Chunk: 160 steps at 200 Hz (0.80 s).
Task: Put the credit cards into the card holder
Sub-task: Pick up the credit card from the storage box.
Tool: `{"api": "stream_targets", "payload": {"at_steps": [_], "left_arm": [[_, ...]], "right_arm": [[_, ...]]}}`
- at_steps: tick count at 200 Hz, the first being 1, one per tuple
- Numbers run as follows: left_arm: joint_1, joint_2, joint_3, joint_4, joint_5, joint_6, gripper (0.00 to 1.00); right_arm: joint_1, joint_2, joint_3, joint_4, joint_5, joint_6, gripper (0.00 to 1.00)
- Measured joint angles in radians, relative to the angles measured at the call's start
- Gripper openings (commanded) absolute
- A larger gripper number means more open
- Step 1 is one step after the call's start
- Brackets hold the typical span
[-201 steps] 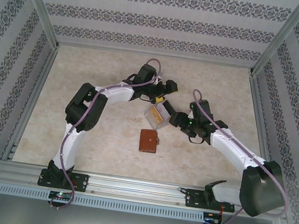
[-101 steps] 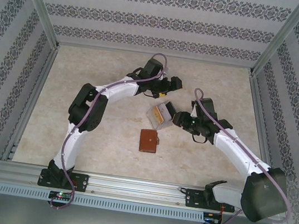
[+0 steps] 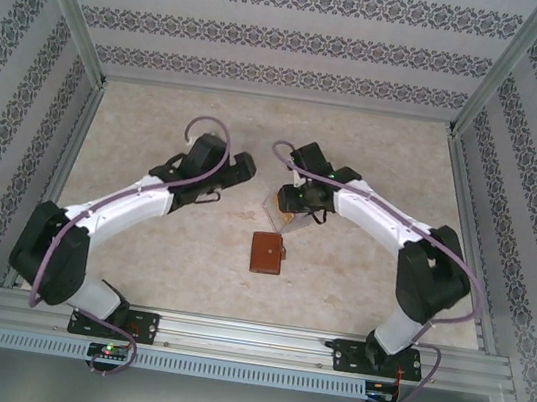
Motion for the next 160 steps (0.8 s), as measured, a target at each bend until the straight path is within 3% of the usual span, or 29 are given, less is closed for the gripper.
{"api": "stream_targets", "payload": {"at_steps": [32,94,160], "left_arm": [[0.0,-0.089,-0.163,0.013,-0.006,-0.037,0.99],[-0.002,-0.276,-0.278,0.071,-0.002,-0.055,0.99],[-0.002,-0.302,-0.33,0.091,-0.017,-0.02,0.99]], "right_arm": [[0.044,0.1,0.1,-0.064,0.093,-0.06,0.42],[0.074,0.175,0.172,-0.132,0.198,-0.104,0.42],[0.074,0.189,0.208,-0.161,0.236,-0.119,0.41]]}}
